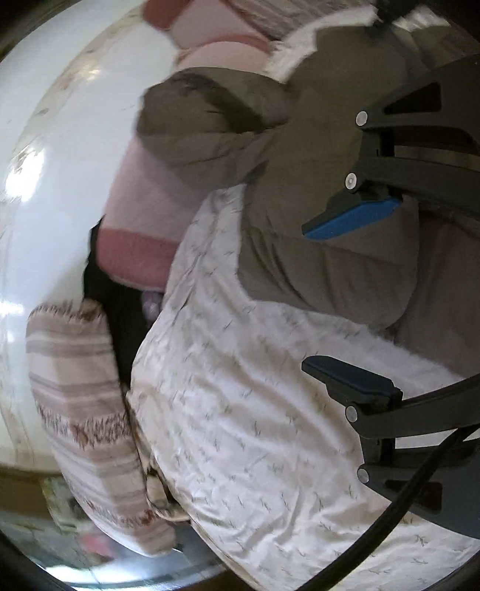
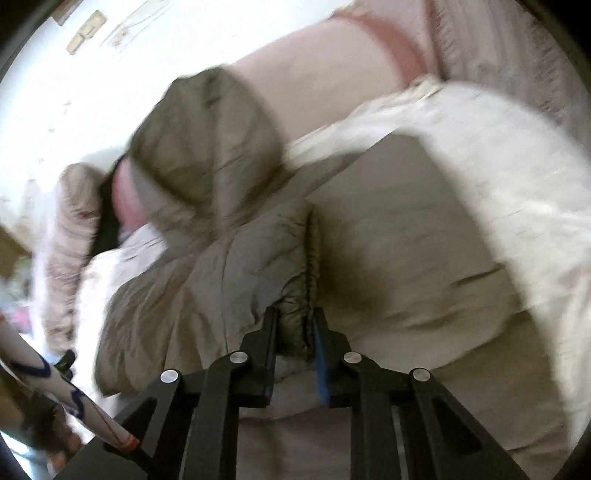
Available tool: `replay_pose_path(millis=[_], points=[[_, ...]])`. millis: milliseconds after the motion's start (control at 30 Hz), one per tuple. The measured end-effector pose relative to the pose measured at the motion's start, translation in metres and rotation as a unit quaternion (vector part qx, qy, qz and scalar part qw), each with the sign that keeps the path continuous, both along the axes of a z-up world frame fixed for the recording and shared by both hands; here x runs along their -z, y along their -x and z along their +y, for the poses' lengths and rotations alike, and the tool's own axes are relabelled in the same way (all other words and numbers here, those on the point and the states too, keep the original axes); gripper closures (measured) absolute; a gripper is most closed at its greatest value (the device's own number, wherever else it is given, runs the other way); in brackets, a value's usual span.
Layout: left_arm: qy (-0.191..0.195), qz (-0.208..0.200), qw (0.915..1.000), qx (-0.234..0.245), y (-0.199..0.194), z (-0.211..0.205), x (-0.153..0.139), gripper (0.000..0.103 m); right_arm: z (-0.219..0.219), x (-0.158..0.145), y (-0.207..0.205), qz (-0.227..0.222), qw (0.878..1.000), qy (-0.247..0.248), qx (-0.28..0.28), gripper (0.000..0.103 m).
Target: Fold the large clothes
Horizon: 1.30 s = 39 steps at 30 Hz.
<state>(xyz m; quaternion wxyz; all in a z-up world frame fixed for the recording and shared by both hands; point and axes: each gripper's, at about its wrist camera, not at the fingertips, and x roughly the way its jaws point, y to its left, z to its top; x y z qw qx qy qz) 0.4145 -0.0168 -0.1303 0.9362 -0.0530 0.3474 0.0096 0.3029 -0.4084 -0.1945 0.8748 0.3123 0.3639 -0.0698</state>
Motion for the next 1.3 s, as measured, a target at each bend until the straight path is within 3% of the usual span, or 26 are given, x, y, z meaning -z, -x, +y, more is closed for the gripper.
replay_pose_path(millis=[167, 267, 367, 533, 633, 733, 867, 967, 1133, 1300], points=[[-0.056, 0.035, 0.9972, 0.037, -0.006, -0.037, 0.031, 0.039, -0.016, 0.004, 0.002, 0.037, 0.996, 0.069, 0.048, 0.084], [-0.109, 0.037, 0.9926, 0.039, -0.006, -0.051, 0.045, 0.038, -0.017, 0.013, -0.003, 0.06, 0.994, 0.084, 0.046, 0.083], [-0.124, 0.035, 0.991, 0.037, -0.004, -0.055, 0.048, 0.038, -0.019, 0.025, -0.007, 0.078, 0.992, 0.085, 0.043, 0.082], [-0.14, 0.016, 0.9895, 0.034, 0.003, -0.058, 0.038, 0.039, -0.021, 0.029, -0.001, 0.076, 0.993, 0.08, 0.045, 0.077], [-0.138, -0.011, 0.9893, 0.044, 0.016, -0.066, 0.022, 0.039, -0.025, 0.011, 0.016, 0.058, 0.993, 0.075, 0.07, 0.071], [-0.131, -0.038, 0.9888, 0.061, 0.028, -0.078, 0.008, 0.039, -0.018, -0.019, 0.037, 0.016, 0.985, 0.129, 0.109, 0.067], [-0.138, -0.045, 0.9852, 0.092, 0.038, -0.1, 0.01, 0.039, -0.003, -0.036, 0.04, -0.044, 0.985, 0.144, 0.079, 0.065], [-0.155, -0.036, 0.9812, 0.108, 0.038, -0.112, 0.023, 0.039, 0.013, -0.023, 0.022, -0.027, 0.989, 0.142, 0.026, 0.065], [-0.169, -0.022, 0.9788, 0.114, 0.033, -0.119, 0.038, 0.039, 0.017, 0.003, -0.001, 0.026, 0.989, 0.148, 0.009, 0.065], [-0.166, -0.013, 0.9792, 0.117, 0.03, -0.118, 0.044, 0.038, 0.013, 0.017, -0.007, 0.048, 0.988, 0.145, 0.005, 0.066]])
